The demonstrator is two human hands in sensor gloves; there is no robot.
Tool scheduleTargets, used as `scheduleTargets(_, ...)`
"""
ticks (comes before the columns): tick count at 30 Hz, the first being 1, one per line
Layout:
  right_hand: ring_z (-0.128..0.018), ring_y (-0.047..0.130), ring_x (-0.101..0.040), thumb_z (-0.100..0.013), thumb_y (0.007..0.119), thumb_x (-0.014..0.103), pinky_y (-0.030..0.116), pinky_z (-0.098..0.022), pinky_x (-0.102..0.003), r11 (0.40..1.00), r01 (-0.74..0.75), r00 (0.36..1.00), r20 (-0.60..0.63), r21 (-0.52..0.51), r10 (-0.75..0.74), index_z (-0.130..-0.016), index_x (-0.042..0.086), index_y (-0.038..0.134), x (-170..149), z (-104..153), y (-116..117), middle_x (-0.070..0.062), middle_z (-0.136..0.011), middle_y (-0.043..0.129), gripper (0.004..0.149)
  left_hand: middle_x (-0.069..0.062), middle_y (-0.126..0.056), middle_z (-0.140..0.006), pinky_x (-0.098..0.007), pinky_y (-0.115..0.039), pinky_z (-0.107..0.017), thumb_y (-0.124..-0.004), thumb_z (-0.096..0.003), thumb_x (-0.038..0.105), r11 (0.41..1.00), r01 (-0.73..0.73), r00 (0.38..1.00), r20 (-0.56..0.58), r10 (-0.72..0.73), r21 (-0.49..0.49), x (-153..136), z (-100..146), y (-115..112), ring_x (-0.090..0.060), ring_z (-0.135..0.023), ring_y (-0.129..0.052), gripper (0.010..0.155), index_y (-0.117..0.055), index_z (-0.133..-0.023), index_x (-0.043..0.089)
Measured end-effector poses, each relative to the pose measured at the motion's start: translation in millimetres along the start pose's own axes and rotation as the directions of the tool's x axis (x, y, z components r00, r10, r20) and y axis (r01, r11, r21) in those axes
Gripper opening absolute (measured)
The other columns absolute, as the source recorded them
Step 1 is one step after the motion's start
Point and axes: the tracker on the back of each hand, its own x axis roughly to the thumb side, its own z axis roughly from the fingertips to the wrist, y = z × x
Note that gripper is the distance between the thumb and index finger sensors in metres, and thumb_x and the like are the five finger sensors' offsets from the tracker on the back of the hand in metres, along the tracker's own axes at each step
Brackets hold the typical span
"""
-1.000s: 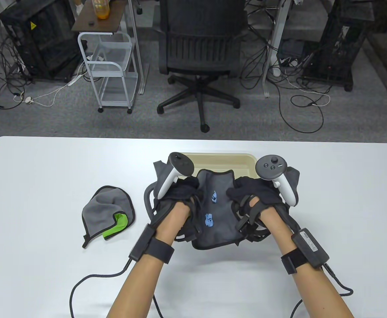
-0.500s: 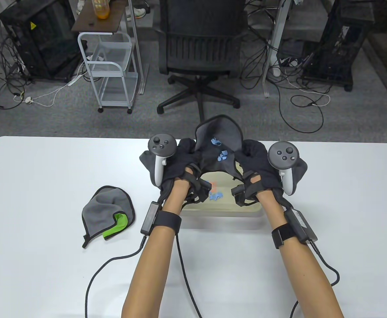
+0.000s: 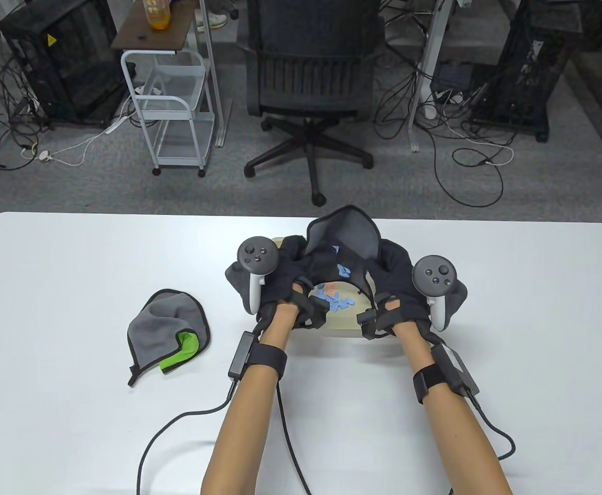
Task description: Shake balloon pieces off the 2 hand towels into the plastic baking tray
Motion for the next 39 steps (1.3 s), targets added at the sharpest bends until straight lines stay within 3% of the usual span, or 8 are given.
scheduleTargets(4, -0.076, 0.097, -0.005, -0.037, 0.084, 0.039, 0.091, -0.055, -0.024, 0.998, 0.035, 0.998, 0.057, -0.055, -0.032, -0.071, 0.045, 0.076, 31.3, -10.9, -20.1, 0.019, -0.097, 0.076, 0.036, 0.012, -0.091, -0.079, -0.045, -0.089, -0.054, -0.084, -0.0356, 0.033, 0.999, -0.037, 0.998, 0.054, 0.036, 0.015, 28.7, -2.0, 19.5, -0.023, -0.077, -0.104, 0.039, -0.071, -0.068, 0.049)
scheduleTargets(8, -0.076, 0.097, -0.004, -0.037, 0.084, 0.039, 0.091, -0.055, -0.023, 0.995, 0.064, 0.995, 0.086, -0.071, -0.058, -0.071, 0.044, 0.075, 42.4, -12.2, -29.0, 0.018, -0.097, 0.075, 0.036, 0.013, -0.091, -0.078, -0.044, -0.089, -0.055, -0.084, -0.0358, 0.033, 0.998, -0.067, 0.996, 0.057, 0.066, 0.010, 35.3, -0.2, 24.2, -0.023, -0.077, -0.104, 0.039, -0.071, -0.069, 0.049)
scheduleTargets(20, -0.075, 0.097, -0.006, -0.038, 0.084, 0.036, 0.091, -0.054, -0.024, 1.000, 0.023, 1.000, 0.014, 0.013, -0.023, -0.073, 0.039, 0.076, -20.1, 10.1, 2.0, 0.011, -0.097, 0.076, 0.036, 0.012, -0.092, -0.077, -0.043, -0.089, -0.054, -0.084, -0.0355, 0.033, 0.998, 0.024, 1.000, 0.016, -0.023, -0.054, -19.6, 14.2, -15.9, -0.022, -0.076, -0.104, 0.039, -0.071, -0.069, 0.048)
scheduleTargets(28, -0.076, 0.097, -0.004, -0.038, 0.083, 0.037, 0.091, -0.055, -0.022, 0.997, 0.073, 0.997, 0.038, -0.011, -0.073, -0.073, 0.040, 0.075, 15.9, 1.9, -14.8, 0.012, -0.097, 0.076, 0.036, 0.009, -0.085, -0.085, -0.046, -0.082, -0.059, -0.084, -0.0357, 0.039, 0.996, 0.042, 0.999, 0.034, -0.039, -0.083, -21.0, 26.0, -5.8, -0.025, -0.083, -0.096, 0.041, -0.071, -0.073, 0.048)
scheduleTargets(32, -0.076, 0.097, -0.004, -0.038, 0.083, 0.037, 0.091, -0.055, -0.021, 0.994, 0.104, 0.993, 0.060, -0.024, -0.102, -0.073, 0.040, 0.075, 41.8, -2.5, -24.2, 0.013, -0.097, 0.076, 0.036, 0.001, -0.071, -0.097, -0.050, -0.074, -0.064, -0.079, -0.0374, 0.043, 0.987, 0.135, 0.991, 0.022, -0.133, -0.086, -28.5, 45.9, 6.9, -0.032, -0.093, -0.083, 0.058, -0.058, -0.092, 0.039)
scheduleTargets(35, -0.076, 0.097, -0.003, -0.038, 0.083, 0.038, 0.091, -0.055, -0.021, 0.994, 0.101, 0.992, 0.082, -0.030, -0.098, -0.073, 0.040, 0.075, 57.1, -4.4, -28.2, 0.013, -0.097, 0.076, 0.036, -0.004, -0.061, -0.102, -0.053, -0.069, -0.067, -0.078, -0.0380, 0.044, 0.972, 0.220, 0.975, 0.056, -0.216, -0.079, -36.7, 68.2, 18.8, -0.036, -0.098, -0.074, 0.066, -0.051, -0.097, 0.035)
scheduleTargets(39, -0.076, 0.097, -0.005, -0.038, 0.084, 0.038, 0.091, -0.055, -0.023, 0.997, 0.064, 0.992, 0.107, -0.035, -0.060, -0.073, 0.040, 0.076, 64.7, -1.8, -26.6, 0.012, -0.097, 0.076, 0.036, -0.008, -0.050, -0.107, -0.059, -0.060, -0.070, -0.076, -0.0388, 0.047, 0.949, 0.281, 0.957, 0.110, -0.267, -0.143, -46.4, 96.9, 31.7, -0.041, -0.103, -0.062, 0.070, -0.045, -0.100, 0.033)
